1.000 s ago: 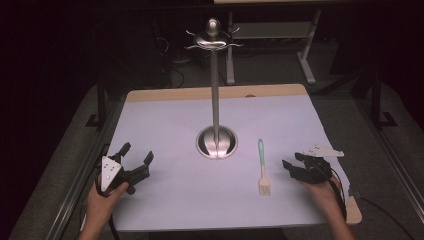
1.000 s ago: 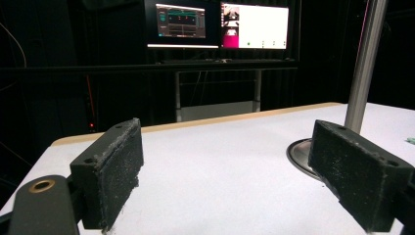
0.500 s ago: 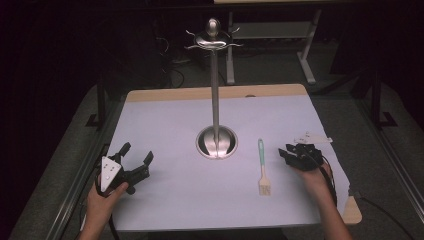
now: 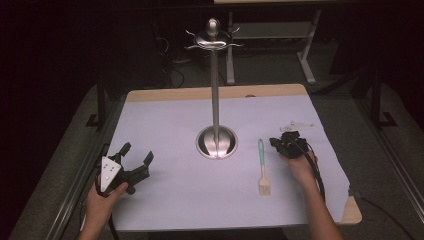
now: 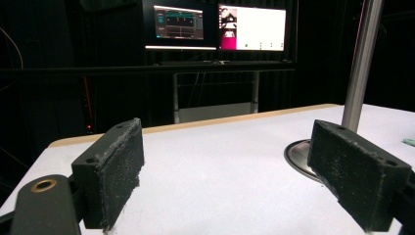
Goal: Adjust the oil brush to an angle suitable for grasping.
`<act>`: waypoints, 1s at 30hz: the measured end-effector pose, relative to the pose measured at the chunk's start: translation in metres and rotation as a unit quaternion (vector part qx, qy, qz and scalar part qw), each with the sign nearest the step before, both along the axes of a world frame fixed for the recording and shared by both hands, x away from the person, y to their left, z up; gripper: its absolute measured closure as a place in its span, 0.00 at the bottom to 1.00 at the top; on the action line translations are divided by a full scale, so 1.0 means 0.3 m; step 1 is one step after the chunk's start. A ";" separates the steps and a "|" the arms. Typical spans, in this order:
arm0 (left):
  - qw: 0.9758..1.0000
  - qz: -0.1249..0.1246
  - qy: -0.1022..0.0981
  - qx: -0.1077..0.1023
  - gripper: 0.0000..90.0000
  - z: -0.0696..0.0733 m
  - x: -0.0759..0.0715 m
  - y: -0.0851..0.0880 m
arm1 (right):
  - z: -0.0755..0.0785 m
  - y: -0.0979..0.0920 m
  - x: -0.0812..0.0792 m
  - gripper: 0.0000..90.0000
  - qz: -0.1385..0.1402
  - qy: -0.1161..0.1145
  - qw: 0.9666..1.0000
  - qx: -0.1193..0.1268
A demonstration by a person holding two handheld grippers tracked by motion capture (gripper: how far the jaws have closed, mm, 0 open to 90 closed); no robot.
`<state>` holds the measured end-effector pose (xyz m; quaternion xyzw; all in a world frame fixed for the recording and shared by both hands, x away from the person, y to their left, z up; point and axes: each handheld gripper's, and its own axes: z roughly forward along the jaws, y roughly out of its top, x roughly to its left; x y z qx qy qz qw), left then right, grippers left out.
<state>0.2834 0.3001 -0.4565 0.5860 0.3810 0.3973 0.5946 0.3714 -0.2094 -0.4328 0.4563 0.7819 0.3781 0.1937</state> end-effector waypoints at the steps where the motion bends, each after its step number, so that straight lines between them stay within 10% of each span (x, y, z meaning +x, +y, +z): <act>1: 1.000 0.000 0.000 0.000 0.15 0.000 0.000 0.000 | 0.000 0.000 0.000 1.00 0.000 0.000 1.000 0.000; 30: 1.000 -0.005 -0.001 0.002 0.15 0.000 -0.001 -0.002 | -0.069 0.067 0.037 1.00 0.019 0.027 0.999 -0.022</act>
